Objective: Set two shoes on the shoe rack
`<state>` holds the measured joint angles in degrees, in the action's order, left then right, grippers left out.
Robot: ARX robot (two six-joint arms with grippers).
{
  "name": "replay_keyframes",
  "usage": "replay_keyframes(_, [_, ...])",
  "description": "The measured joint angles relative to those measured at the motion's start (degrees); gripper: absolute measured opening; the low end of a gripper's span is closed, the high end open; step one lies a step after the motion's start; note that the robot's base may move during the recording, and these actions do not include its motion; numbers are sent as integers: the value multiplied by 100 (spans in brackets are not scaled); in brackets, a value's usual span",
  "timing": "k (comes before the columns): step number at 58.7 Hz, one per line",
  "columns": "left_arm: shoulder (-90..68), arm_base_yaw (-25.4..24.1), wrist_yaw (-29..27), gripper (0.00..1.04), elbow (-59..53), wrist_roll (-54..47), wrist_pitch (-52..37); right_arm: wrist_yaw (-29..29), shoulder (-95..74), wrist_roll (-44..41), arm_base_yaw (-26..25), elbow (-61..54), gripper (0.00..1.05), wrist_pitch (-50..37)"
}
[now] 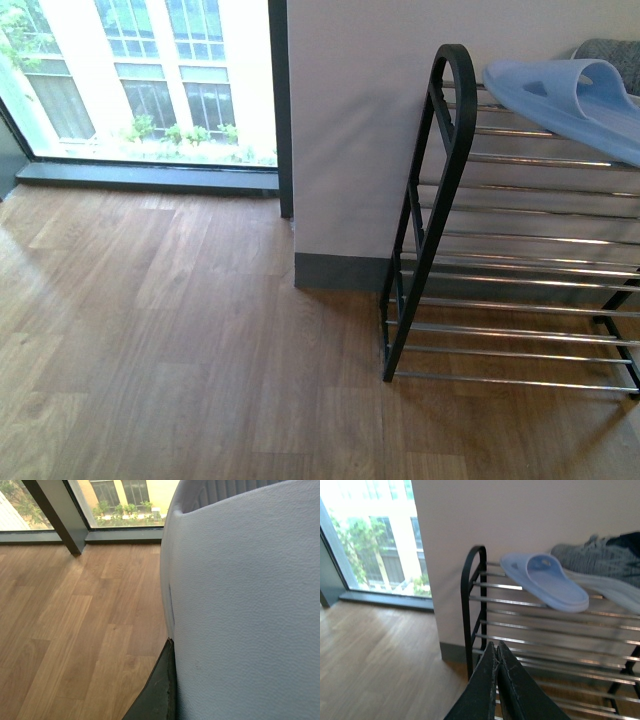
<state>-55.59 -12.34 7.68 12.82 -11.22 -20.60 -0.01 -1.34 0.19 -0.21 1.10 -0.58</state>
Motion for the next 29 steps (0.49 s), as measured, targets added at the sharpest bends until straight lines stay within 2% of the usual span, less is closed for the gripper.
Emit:
replay_keyframes(18, [0, 0, 0, 2, 0, 0, 0, 4, 98, -2, 7, 0, 1, 39])
replay_keyframes(29, [0, 0, 0, 2, 0, 0, 0, 4, 98, -2, 7, 0, 30, 39])
